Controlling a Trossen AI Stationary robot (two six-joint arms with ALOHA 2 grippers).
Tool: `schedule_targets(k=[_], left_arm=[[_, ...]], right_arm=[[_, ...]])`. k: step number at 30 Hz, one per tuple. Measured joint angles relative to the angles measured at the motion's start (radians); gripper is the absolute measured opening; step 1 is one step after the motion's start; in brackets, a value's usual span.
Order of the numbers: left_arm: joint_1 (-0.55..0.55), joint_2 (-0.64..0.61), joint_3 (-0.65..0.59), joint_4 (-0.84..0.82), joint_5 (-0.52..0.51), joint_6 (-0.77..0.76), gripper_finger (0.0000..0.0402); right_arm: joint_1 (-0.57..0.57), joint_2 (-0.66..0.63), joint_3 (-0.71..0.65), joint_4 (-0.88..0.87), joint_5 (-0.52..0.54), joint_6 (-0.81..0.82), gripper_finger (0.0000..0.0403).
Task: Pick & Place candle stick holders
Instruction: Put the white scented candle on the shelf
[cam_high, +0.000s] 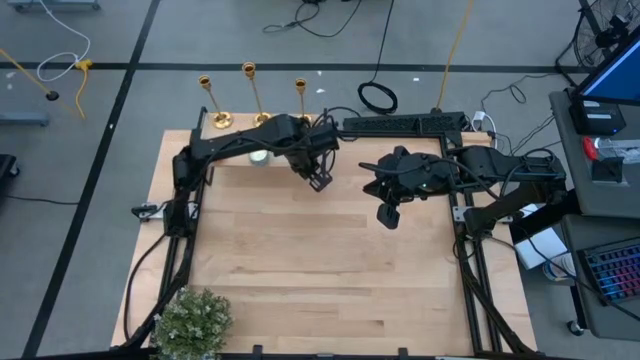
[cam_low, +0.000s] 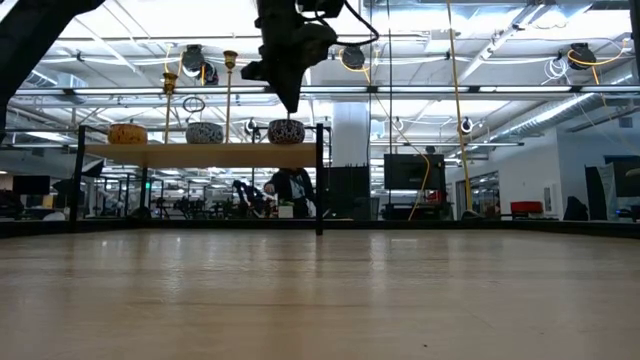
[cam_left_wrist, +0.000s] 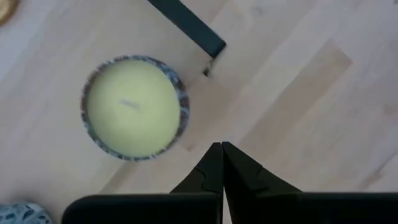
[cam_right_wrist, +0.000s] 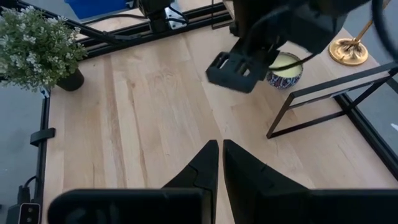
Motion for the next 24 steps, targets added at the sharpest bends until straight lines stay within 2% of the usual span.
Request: schedule_targets(k=[5,9,24], left_arm=[[0.033,0.0,0.0,-0.007,0.007,-0.014,0.0001],[0.047,0.0,0.0,0.006,0.065,-0.001,0.0001],[0.051,0.053,-0.022,0.004,0.08,0.015,0.0001]], right_arm=[[0.0,0.0,0.0,-0.008,0.0,0.011,0.0018],[0.0,0.0,0.0,-0.007,0.0,0.011,0.0018],[0.0,0.0,0.0,-0.004,0.0,0.011,0.0018]])
